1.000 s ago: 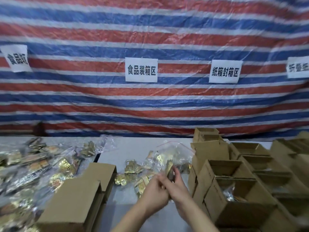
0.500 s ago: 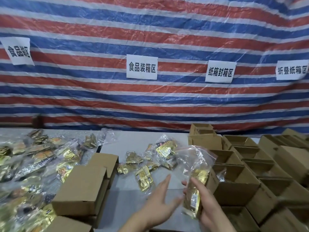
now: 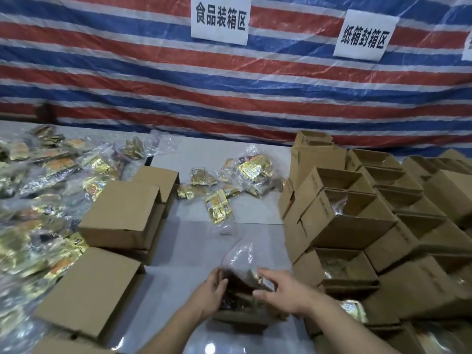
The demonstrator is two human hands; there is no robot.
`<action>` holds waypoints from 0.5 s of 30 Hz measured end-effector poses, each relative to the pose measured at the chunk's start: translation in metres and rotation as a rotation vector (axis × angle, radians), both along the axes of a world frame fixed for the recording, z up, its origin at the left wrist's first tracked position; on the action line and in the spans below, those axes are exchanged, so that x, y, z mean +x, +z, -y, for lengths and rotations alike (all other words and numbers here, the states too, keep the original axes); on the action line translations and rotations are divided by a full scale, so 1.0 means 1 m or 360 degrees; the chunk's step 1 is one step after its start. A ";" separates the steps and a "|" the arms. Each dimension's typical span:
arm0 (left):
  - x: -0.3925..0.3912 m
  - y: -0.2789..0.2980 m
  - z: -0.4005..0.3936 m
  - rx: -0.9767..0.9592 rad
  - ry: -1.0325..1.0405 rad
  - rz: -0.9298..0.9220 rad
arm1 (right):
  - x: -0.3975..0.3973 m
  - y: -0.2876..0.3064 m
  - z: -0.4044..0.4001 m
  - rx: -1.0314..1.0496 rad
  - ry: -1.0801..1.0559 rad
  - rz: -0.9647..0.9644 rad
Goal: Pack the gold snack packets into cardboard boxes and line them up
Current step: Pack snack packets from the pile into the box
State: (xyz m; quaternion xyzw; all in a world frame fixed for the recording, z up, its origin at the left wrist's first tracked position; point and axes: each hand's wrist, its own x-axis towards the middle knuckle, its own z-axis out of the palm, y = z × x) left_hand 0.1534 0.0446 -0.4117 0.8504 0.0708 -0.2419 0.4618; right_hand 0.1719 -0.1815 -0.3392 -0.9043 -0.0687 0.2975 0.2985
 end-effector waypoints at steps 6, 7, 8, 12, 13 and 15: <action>-0.002 -0.004 0.001 -0.0287 0.0270 -0.0065 | 0.023 -0.029 -0.026 -0.0427 0.0591 -0.0133; -0.004 -0.004 0.002 -0.0309 0.0288 -0.0063 | 0.027 -0.036 -0.032 -0.0484 0.0652 -0.0143; -0.006 -0.005 0.004 -0.0318 0.0296 -0.0065 | 0.029 -0.045 -0.038 -0.0551 0.0709 -0.0147; -0.014 -0.004 0.011 -0.0219 0.0316 -0.0136 | 0.020 -0.086 -0.054 -0.0773 0.0787 -0.0242; -0.015 -0.005 0.013 -0.0170 0.0310 -0.0127 | 0.016 -0.092 -0.054 -0.0756 0.0731 -0.0278; -0.014 -0.006 0.015 -0.0075 0.0277 -0.0090 | 0.013 -0.096 -0.053 -0.0657 0.0623 -0.0306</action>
